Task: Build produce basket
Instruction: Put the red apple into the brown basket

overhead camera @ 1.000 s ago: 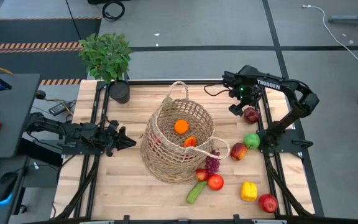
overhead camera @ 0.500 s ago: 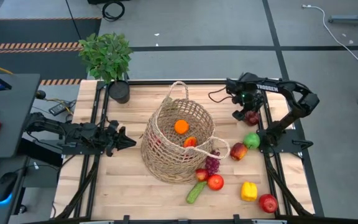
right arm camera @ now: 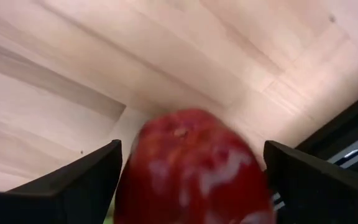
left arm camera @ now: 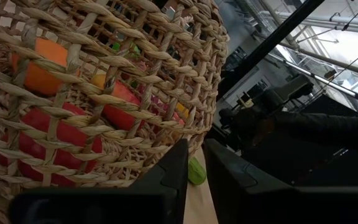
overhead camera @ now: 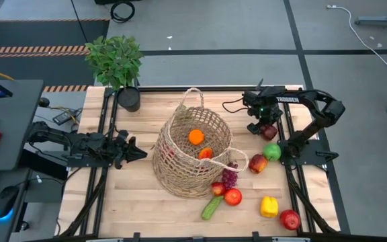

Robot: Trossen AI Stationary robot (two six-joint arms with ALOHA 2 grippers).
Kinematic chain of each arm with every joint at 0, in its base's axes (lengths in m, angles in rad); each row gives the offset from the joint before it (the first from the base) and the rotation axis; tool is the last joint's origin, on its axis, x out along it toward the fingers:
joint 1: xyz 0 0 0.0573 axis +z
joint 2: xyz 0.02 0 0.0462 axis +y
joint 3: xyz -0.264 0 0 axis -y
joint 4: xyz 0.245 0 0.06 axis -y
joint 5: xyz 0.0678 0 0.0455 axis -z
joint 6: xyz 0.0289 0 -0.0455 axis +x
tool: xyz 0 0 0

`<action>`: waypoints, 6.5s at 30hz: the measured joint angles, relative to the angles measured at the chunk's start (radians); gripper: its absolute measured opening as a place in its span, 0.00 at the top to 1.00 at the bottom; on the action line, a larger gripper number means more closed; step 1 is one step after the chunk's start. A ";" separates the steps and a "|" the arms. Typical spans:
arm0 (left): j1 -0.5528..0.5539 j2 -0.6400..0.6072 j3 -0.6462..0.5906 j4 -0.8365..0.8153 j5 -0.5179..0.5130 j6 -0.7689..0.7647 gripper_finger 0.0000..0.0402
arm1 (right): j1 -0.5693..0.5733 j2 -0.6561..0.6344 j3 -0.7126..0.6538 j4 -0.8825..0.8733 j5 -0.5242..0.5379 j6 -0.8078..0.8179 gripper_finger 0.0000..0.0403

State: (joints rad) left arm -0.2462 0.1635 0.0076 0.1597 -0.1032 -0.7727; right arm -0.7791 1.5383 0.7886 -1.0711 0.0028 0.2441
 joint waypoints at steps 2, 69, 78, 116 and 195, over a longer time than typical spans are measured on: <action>0.000 0.000 0.000 0.000 0.000 -0.001 0.84 | 0.000 0.000 -0.008 -0.001 0.000 0.007 0.04; 0.000 0.000 0.000 0.000 0.000 0.000 0.85 | 0.204 -0.049 0.714 1.074 -1.084 0.594 0.16; 0.000 0.000 0.000 0.000 0.000 0.000 0.85 | 0.352 -0.050 0.714 1.137 -0.862 0.543 0.16; 0.000 0.000 0.000 0.000 0.000 -0.001 0.85 | 0.574 -0.148 0.714 0.590 -0.386 0.374 0.17; 0.000 0.000 0.000 0.000 0.000 0.000 0.86 | 0.778 -0.061 0.348 1.080 -0.024 -0.647 0.15</action>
State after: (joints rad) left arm -0.2463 0.1638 0.0078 0.1600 -0.1031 -0.7731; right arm -0.0012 1.4773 1.1370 0.0089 -0.0210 -0.4028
